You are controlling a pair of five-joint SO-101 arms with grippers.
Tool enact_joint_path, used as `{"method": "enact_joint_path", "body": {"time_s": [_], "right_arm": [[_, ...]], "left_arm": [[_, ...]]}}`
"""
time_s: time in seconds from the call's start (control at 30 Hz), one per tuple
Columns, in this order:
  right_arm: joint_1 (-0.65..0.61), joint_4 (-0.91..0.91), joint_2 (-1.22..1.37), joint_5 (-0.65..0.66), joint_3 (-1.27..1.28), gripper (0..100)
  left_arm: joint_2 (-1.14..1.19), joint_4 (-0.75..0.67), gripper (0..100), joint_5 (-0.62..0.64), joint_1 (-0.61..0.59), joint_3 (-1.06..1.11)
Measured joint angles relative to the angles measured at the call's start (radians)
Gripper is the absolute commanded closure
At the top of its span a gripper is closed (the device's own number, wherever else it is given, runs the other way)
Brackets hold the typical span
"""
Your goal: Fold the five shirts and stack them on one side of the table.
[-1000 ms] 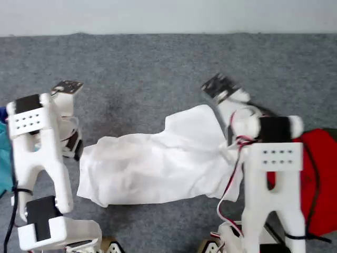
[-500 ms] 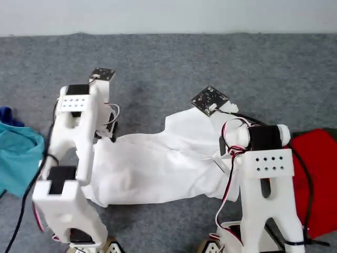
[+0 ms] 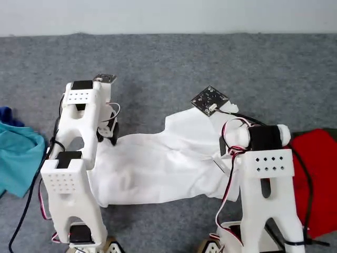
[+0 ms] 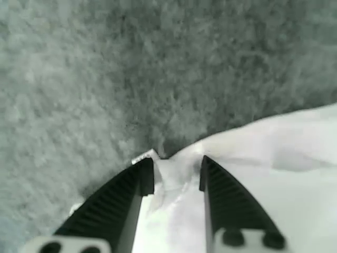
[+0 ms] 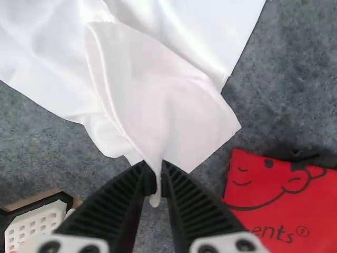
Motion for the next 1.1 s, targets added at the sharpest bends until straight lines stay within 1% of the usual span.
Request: {"method": "enact_joint_path", "body": {"time_s": [0.1,0.13,0.27,0.47,0.6,0.7,0.83,0.97,1.03,1.1], "right_arm": [[-0.005,0.000,0.000,0.000,0.000,98.8],[-0.005,0.000,0.000,0.000,0.000,98.8],[0.000,0.000,0.000,0.000,0.000,98.8],[-0.005,0.000,0.000,0.000,0.000,98.8],[0.000,-0.057,0.000,0.000,0.000,98.8],[0.038,-0.164,0.000,-0.023,0.000,98.8],[0.121,-0.377,0.000,-0.066,0.000,98.8],[0.160,-0.612,0.064,-0.072,0.000,98.8],[0.169,-0.733,0.135,-0.074,0.000,98.8],[0.172,-0.859,0.230,-0.077,0.002,98.8]], "left_arm": [[0.000,0.035,98,0.000,0.000,0.000],[0.000,0.046,99,0.000,0.000,0.000],[0.000,0.075,99,-0.003,0.000,0.000],[0.000,0.081,99,-0.005,0.000,-0.006],[-0.043,0.101,99,0.026,-0.002,-0.054],[-0.127,0.127,99,0.060,-0.002,-0.114],[-0.241,0.132,99,0.100,-0.002,-0.196],[-0.273,0.080,99,0.138,-0.002,-0.285],[-0.273,0.023,99,0.166,-0.002,-0.299],[-0.270,-0.063,99,0.186,-0.002,-0.304]]}}
